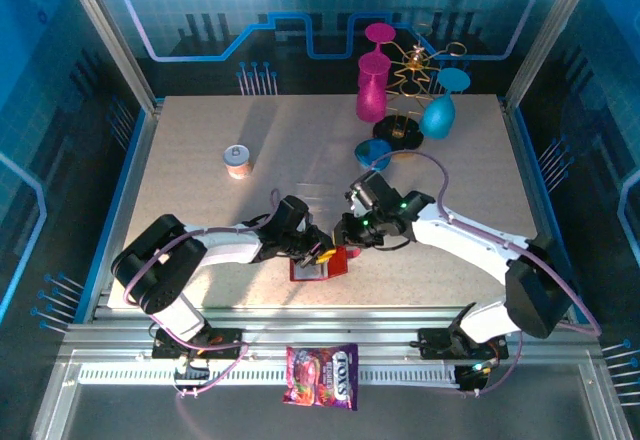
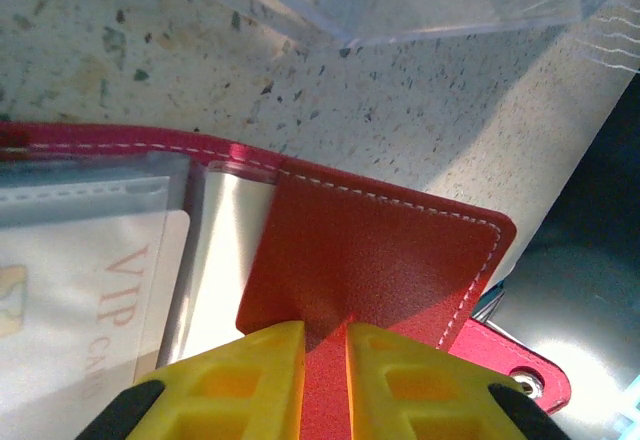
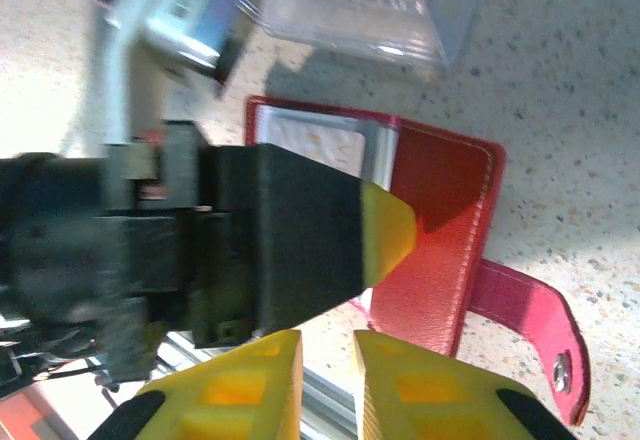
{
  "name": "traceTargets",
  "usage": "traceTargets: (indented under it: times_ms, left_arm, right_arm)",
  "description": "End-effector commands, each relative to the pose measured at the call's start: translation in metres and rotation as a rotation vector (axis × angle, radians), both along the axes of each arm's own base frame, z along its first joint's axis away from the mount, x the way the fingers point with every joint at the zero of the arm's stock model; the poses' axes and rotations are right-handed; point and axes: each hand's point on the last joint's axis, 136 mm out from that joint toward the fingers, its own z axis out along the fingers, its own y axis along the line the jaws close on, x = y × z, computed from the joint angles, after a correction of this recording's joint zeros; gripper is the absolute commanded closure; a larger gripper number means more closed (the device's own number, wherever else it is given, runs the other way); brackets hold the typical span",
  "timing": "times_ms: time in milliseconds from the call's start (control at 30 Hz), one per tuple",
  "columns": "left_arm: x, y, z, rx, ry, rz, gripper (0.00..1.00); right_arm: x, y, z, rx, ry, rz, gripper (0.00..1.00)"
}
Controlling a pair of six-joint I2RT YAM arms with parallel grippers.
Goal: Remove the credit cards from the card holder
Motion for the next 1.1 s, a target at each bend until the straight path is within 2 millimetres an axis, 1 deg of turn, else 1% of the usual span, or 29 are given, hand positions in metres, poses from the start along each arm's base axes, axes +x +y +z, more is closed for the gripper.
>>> traceTargets:
  times_ms: [0, 167, 367, 633, 767, 933, 1067]
  left_arm:
    - [-0.006, -0.002, 0.001, -0.012, 0.007, -0.014, 0.81]
    - [-0.005, -0.001, 0.005, -0.013, -0.002, -0.011, 0.81]
    - [-0.002, 0.001, 0.019, -0.004, -0.034, -0.011, 0.81]
    - [-0.005, 0.028, 0.034, 0.12, -0.092, -0.026, 0.8]
    - [-0.011, 0.044, 0.029, 0.179, -0.089, -0.024, 0.8]
    - [-0.019, 0.063, 0.012, 0.24, -0.07, -0.01, 0.81]
    - [-0.023, 0.07, 0.0, 0.26, -0.044, -0.009, 0.81]
  right_arm:
    - [-0.007, -0.002, -0.021, -0.034, 0.057, -0.001, 0.8]
    - [-0.01, -0.008, -0.04, -0.073, 0.082, 0.002, 0.82]
    - [-0.012, -0.012, -0.055, -0.114, 0.102, 0.007, 0.83]
    - [-0.01, -0.016, -0.061, -0.156, 0.101, 0.019, 0.84]
    - [-0.008, -0.017, -0.064, -0.177, 0.105, 0.03, 0.84]
    - [-0.007, -0.016, -0.068, -0.184, 0.104, 0.034, 0.84]
    - [-0.008, -0.019, -0.075, -0.202, 0.111, 0.036, 0.85]
